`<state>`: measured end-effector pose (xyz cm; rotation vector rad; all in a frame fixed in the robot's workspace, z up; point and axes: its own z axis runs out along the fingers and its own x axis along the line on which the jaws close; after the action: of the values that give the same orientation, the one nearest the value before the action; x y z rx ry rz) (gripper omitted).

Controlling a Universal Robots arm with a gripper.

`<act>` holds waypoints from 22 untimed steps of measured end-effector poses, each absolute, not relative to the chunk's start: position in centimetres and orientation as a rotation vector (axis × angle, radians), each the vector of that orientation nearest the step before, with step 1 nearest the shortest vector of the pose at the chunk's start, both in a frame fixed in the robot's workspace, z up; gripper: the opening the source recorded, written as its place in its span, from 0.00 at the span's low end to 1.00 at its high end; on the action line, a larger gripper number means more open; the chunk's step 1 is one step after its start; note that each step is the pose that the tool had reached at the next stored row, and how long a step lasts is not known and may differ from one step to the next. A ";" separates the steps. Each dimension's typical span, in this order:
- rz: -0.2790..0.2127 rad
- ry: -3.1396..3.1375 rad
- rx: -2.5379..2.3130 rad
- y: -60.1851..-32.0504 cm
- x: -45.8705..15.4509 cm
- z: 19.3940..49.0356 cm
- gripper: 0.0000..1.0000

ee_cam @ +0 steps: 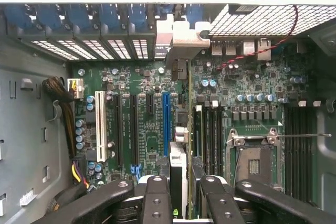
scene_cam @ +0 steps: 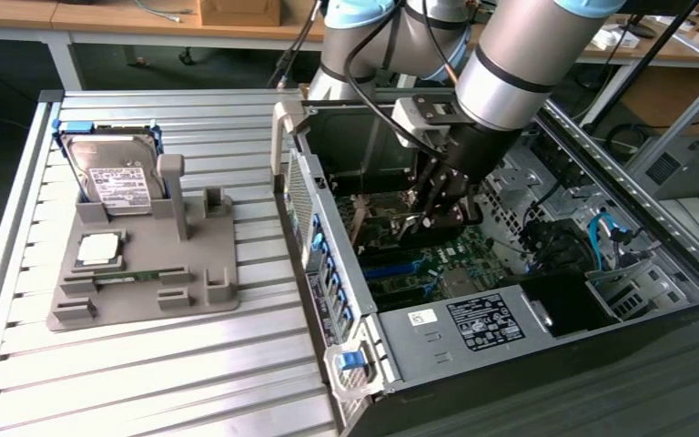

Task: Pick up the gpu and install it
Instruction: 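Insert the gpu into the slot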

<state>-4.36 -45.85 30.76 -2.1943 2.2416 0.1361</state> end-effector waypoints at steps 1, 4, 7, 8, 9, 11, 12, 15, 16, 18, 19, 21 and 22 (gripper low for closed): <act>0.136 2.242 -2.194 -45.8 -4.4 30.7 0.27; 0.136 2.242 -2.194 -45.9 -4.5 30.7 0.27; 0.136 2.242 -2.194 -45.9 -4.6 30.6 0.27; 0.136 2.242 -2.194 -45.9 -4.6 30.6 0.27; 0.136 2.242 -2.194 -45.9 -4.7 30.6 0.27; 0.136 2.242 -2.194 -45.9 -4.8 30.6 0.27; 0.136 2.242 -2.194 -45.9 -4.8 30.5 0.27; 0.136 2.242 -2.194 -45.9 -4.9 30.5 0.27; 0.136 2.242 -2.194 -45.9 -4.9 30.5 0.27; 0.136 2.242 -2.194 -45.9 -5.0 30.4 0.27; 0.136 2.242 -2.194 -45.9 -5.0 30.4 0.27; 0.136 2.242 -2.194 -45.9 -5.1 30.4 0.27; 0.136 2.242 -2.194 -45.9 -5.1 30.4 0.27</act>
<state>-5.11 -45.90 30.37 -2.1943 2.2416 0.1362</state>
